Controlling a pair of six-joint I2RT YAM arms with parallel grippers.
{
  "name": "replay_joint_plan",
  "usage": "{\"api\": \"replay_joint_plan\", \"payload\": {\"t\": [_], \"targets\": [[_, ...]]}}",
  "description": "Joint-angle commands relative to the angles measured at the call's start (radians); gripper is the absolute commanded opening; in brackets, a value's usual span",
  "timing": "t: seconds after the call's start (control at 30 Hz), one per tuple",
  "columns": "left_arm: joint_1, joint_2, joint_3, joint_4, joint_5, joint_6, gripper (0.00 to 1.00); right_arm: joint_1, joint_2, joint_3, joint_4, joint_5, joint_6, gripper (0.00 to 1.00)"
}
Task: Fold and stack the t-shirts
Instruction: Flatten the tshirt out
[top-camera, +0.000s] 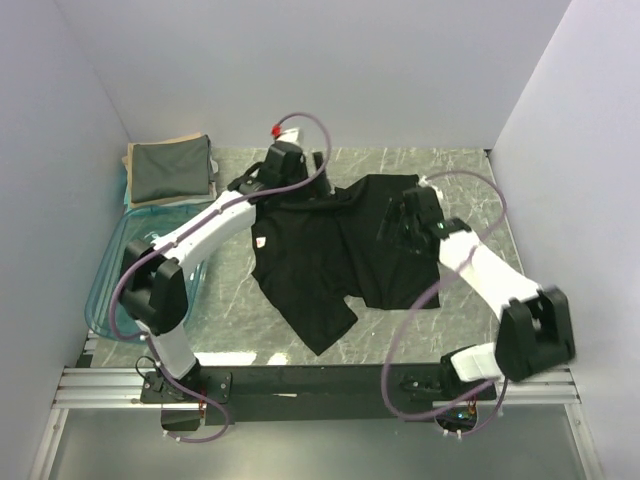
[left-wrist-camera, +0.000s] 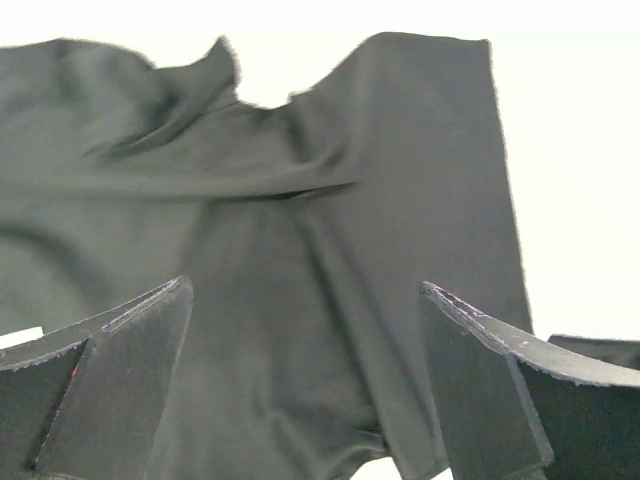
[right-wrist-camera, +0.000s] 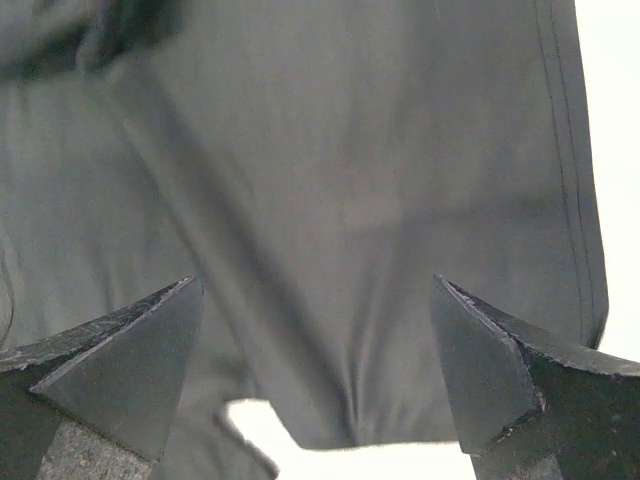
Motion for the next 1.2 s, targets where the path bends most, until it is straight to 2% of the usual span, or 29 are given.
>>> {"api": "replay_joint_plan", "payload": {"t": [0.0,0.27,0.47,0.67,0.8,0.87,1.17], "targets": [[0.023,0.020,-0.115,-0.016,-0.088,-0.097,0.99,-0.027,0.156,0.151,0.030,0.018,-0.106,1.00],[0.058,0.097,-0.178,-0.076,-0.066,-0.128,0.99,-0.067,0.469,0.371,-0.026,0.006,-0.144,1.00],[0.060,0.149,-0.217,-0.082,-0.048,-0.145,0.99,-0.079,0.515,0.352,-0.060,-0.003,-0.147,1.00],[0.063,0.161,-0.271,-0.124,-0.100,-0.153,0.99,-0.097,0.474,0.228,-0.060,0.010,-0.124,1.00],[0.074,0.111,-0.396,-0.088,-0.030,-0.156,0.99,-0.096,0.415,0.119,-0.056,0.012,-0.097,1.00],[0.083,0.083,-0.443,-0.062,-0.010,-0.157,0.99,-0.097,0.365,0.050,-0.052,0.020,-0.083,1.00],[0.112,-0.006,-0.563,-0.183,-0.078,-0.242,0.99,-0.096,0.100,-0.245,-0.039,-0.014,-0.025,1.00]]}}
